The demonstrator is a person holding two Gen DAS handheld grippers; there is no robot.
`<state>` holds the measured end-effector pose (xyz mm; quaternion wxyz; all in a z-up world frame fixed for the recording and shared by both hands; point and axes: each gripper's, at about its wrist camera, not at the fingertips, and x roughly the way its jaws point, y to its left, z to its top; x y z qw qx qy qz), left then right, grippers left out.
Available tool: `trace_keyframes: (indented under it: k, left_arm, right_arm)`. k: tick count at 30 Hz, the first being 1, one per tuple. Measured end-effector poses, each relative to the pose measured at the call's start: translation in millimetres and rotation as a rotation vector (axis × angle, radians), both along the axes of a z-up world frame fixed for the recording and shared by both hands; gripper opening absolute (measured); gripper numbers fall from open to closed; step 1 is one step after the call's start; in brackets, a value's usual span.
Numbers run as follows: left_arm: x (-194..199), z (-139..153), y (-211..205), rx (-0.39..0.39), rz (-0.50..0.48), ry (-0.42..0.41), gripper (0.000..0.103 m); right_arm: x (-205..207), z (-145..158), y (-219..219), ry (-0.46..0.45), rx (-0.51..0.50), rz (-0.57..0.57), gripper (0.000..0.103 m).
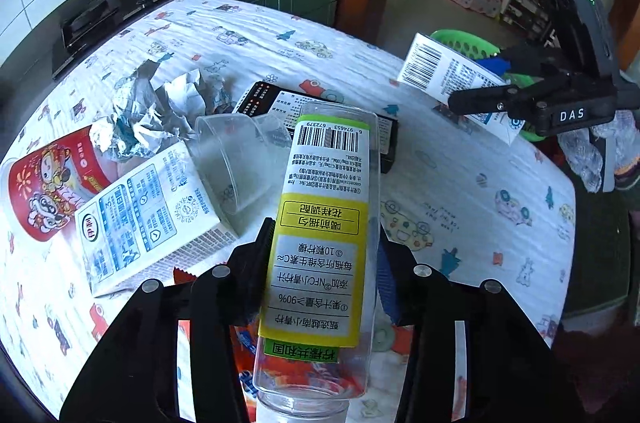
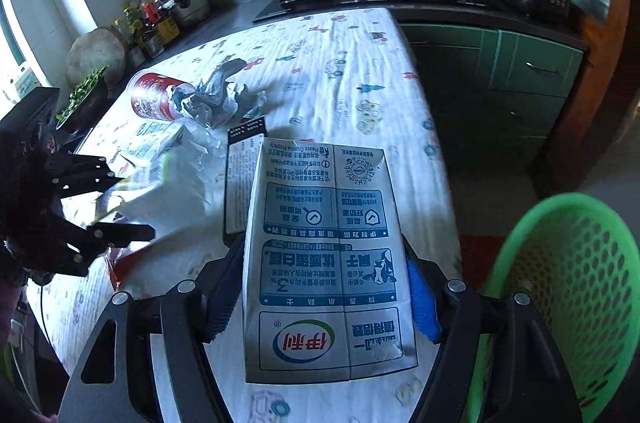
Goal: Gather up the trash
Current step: 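Grasp the white milk carton with the right gripper while the left holds the plastic bottle, then carry both items to the green basket while the right gripper releases the milk carton inside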
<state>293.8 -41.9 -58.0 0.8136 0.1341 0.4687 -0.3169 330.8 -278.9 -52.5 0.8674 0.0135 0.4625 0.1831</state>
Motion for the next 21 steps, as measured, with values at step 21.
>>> trace_keyframes:
  k: [21]
  left_arm:
    - [-38, 52, -78, -0.149, -0.039, -0.031, 0.045]
  right_arm:
    - [-49, -15, -158, 0.038, -0.115, -0.355, 0.069]
